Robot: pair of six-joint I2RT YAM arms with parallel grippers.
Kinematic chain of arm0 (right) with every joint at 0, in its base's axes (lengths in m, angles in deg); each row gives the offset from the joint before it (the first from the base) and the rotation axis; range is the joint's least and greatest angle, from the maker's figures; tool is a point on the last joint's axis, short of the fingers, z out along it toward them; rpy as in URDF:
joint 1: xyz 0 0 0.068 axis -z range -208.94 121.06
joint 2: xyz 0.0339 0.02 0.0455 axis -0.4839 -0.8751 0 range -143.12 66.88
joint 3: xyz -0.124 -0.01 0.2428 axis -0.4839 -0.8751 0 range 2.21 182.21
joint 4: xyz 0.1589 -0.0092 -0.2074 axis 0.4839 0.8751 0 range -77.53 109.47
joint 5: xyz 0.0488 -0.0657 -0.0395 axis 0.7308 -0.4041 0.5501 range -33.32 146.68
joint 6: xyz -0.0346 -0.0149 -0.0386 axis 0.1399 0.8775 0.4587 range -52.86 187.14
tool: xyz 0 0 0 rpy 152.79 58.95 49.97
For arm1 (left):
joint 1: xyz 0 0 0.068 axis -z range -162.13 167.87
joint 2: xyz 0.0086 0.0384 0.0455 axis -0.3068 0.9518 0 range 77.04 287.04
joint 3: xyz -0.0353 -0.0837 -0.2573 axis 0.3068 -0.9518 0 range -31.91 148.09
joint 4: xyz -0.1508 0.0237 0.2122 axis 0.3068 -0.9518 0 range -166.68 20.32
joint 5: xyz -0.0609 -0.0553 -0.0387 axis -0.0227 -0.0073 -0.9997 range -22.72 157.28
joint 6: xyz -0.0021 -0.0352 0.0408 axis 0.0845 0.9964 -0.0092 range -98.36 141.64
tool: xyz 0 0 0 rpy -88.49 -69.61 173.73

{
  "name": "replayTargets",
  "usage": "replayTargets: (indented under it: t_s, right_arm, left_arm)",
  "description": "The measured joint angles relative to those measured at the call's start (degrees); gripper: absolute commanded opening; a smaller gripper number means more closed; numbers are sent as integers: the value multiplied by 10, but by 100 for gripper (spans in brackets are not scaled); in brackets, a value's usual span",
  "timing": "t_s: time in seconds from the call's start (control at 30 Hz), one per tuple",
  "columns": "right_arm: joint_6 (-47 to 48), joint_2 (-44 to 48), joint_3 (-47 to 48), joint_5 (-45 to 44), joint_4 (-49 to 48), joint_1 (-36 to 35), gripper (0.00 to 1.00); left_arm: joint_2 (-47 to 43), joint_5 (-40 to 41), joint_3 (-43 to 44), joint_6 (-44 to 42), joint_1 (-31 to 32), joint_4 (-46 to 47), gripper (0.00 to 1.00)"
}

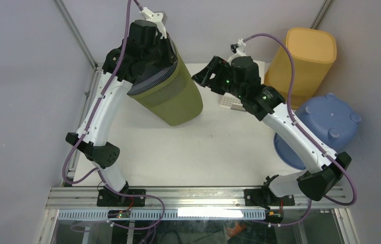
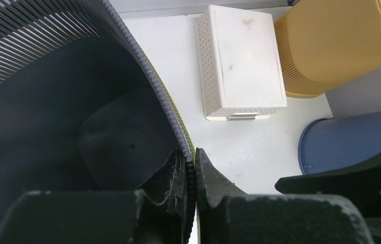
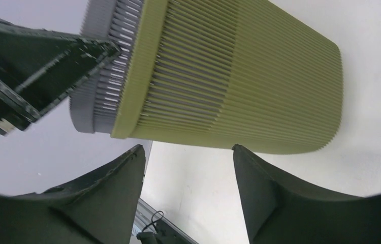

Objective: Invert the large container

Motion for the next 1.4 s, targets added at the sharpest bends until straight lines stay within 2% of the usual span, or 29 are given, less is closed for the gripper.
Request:
replayTargets:
  t_s: [0.3,0.57,0.97,1.07,1.4]
  right_arm:
    - [-12,-74,89,0,-14,-16,58]
    - [-13,-132,137,0,-14,-24,56]
    - [-21,-162,162,-12,9,-31,53]
    - [-33,-158,158,-19,13,-33,53]
    - [-90,-94,45,-33,-30,-33,51]
  left_arm:
    - [0,-14,0,3,0,0,0]
    - [-8,-24,-14,4,0,5,0]
    - [-16,-39,-23,2,3,8,0]
    - [-13,-33,-14,-2,9,-3,0]
    - [8,-13,87,-26,43,-58,0]
